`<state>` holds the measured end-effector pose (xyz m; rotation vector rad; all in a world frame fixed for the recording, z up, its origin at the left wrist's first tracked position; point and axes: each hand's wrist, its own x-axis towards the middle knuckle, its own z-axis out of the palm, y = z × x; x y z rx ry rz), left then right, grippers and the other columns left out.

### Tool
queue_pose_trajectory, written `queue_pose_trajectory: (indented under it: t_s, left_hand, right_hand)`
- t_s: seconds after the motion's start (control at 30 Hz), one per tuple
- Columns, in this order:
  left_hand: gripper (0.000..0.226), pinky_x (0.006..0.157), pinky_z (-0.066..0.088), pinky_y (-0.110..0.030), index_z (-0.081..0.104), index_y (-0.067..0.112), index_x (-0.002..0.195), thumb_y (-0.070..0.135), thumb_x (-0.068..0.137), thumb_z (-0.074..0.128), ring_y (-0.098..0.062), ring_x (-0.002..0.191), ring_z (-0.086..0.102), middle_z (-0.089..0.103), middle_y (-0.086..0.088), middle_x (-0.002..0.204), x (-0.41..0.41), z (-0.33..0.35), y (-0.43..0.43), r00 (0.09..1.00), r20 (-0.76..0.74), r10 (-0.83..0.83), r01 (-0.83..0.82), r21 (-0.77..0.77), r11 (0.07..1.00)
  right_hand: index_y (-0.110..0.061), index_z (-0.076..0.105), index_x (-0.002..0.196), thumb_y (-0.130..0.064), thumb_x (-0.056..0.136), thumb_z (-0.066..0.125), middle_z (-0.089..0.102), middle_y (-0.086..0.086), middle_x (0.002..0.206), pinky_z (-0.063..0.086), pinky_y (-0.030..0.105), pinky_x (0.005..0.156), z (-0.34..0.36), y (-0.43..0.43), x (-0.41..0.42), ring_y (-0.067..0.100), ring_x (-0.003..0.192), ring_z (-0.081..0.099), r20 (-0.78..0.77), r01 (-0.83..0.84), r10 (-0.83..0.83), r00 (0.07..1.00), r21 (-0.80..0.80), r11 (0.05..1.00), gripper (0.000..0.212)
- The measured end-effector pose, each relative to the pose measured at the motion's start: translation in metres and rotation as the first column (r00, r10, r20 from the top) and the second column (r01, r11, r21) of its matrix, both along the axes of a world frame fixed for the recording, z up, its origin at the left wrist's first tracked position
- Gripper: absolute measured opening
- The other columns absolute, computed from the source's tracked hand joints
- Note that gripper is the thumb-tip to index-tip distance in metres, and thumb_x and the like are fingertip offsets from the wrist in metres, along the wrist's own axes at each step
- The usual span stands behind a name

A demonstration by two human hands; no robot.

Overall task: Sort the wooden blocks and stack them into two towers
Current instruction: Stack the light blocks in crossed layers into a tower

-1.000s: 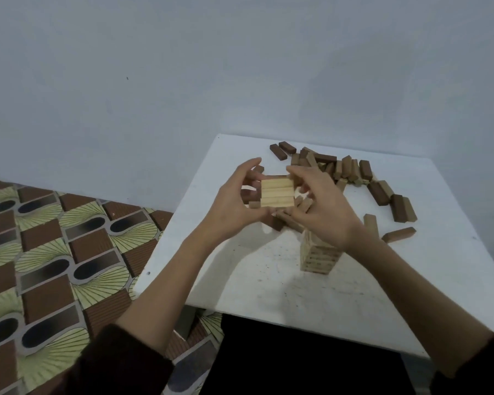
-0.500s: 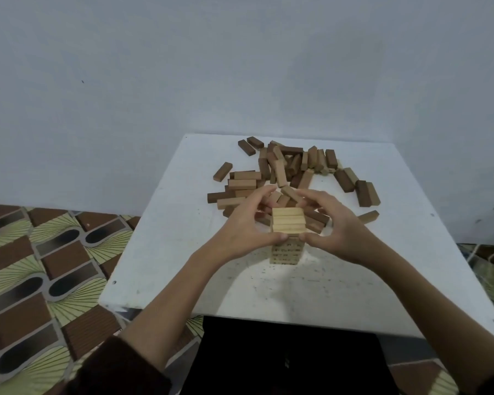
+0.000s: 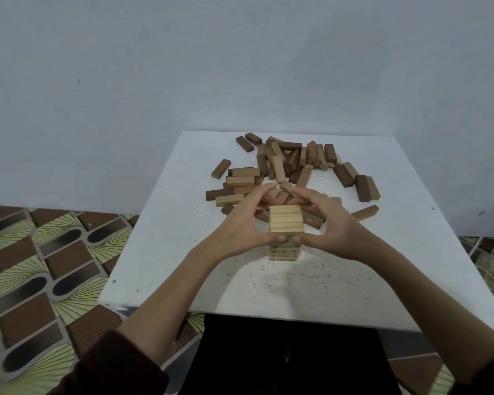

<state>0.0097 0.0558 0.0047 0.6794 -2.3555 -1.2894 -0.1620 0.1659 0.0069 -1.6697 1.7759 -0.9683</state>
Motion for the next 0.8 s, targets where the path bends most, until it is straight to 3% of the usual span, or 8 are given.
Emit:
queue_pose_trajectory:
  t_s: [0.3, 0.43, 0.53, 0.6, 0.67, 0.73, 0.8]
  left_hand:
    - [0.090, 0.101, 0.043, -0.029, 0.029, 0.028, 0.144, 0.020, 0.070, 0.082, -0.008, 0.114, 0.052, 0.051, 0.008, 0.120, -0.002, -0.002, -0.001, 1.000, 0.015, 0.016, -0.017, 0.028, 0.999]
    - [0.092, 0.103, 0.042, -0.034, 0.028, 0.029, 0.144, 0.021, 0.071, 0.082, -0.009, 0.117, 0.050, 0.050, 0.006, 0.126, -0.002, -0.003, 0.000, 1.000, 0.015, 0.024, -0.025, 0.036, 0.999]
    - [0.103, 0.108, 0.034, -0.027, 0.018, 0.032, 0.147, 0.031, 0.067, 0.082, -0.007, 0.128, 0.040, 0.039, 0.011, 0.139, 0.000, -0.006, 0.005, 1.000, 0.018, 0.024, -0.025, 0.080, 0.996]
    - [0.102, 0.106, 0.027, -0.014, 0.012, 0.040, 0.144, 0.039, 0.066, 0.078, 0.000, 0.133, 0.031, 0.028, 0.018, 0.145, -0.001, -0.007, 0.011, 0.999, 0.028, 0.022, -0.025, 0.118, 0.993]
    - [0.087, 0.098, 0.023, -0.001, 0.015, 0.050, 0.131, 0.038, 0.069, 0.076, 0.017, 0.126, 0.024, 0.025, 0.029, 0.137, -0.002, -0.008, 0.018, 1.000, 0.021, 0.017, -0.020, 0.130, 0.991]
    - [0.099, 0.107, 0.017, -0.008, 0.008, 0.039, 0.144, 0.031, 0.074, 0.078, 0.013, 0.135, 0.012, 0.014, 0.022, 0.150, -0.003, -0.014, 0.024, 1.000, 0.016, 0.018, -0.021, 0.173, 0.985]
    - [0.110, 0.108, 0.016, -0.007, -0.009, 0.025, 0.150, 0.020, 0.079, 0.075, 0.008, 0.139, 0.003, -0.005, 0.015, 0.156, -0.005, -0.017, 0.029, 0.999, 0.034, 0.003, -0.009, 0.189, 0.982]
  right_hand:
    - [-0.022, 0.033, 0.144, -0.012, 0.077, 0.075, 0.048, -0.003, 0.124, 0.034, -0.002, 0.089, 0.001, -0.002, -0.001, -0.008, 0.114, 0.045, 0.031, 0.007, -0.009, 0.999, 0.046, 0.999, 0.080]
    - [-0.022, 0.033, 0.143, -0.010, 0.077, 0.075, 0.047, -0.014, 0.120, 0.035, -0.002, 0.087, -0.001, -0.003, -0.001, -0.019, 0.112, 0.043, 0.063, 0.016, -0.019, 0.998, 0.052, 0.999, 0.079]
    - [-0.036, 0.024, 0.141, -0.017, 0.076, 0.076, 0.042, -0.018, 0.128, 0.034, 0.001, 0.094, -0.004, 0.000, 0.001, -0.012, 0.120, 0.040, 0.090, 0.032, -0.037, 0.995, 0.056, 0.998, 0.085]
    - [-0.052, 0.016, 0.132, -0.018, 0.078, 0.075, 0.033, -0.025, 0.132, 0.031, 0.000, 0.095, -0.006, 0.004, 0.003, -0.020, 0.120, 0.032, 0.109, 0.050, -0.054, 0.993, 0.046, 0.998, 0.087]
    - [-0.060, 0.014, 0.123, -0.019, 0.081, 0.073, 0.027, -0.031, 0.133, 0.029, 0.011, 0.102, -0.009, 0.007, 0.010, -0.020, 0.121, 0.030, 0.149, 0.070, -0.077, 0.986, 0.053, 0.996, 0.084]
    - [-0.064, 0.011, 0.125, -0.027, 0.080, 0.071, 0.024, -0.030, 0.139, 0.026, 0.027, 0.109, -0.013, 0.010, 0.020, -0.004, 0.131, 0.027, 0.199, 0.085, -0.097, 0.975, 0.070, 0.994, 0.083]
    - [-0.052, 0.008, 0.141, -0.041, 0.076, 0.066, 0.023, -0.022, 0.147, 0.023, 0.041, 0.114, -0.018, 0.012, 0.028, 0.006, 0.138, 0.022, 0.235, 0.098, -0.114, 0.965, 0.082, 0.992, 0.088]
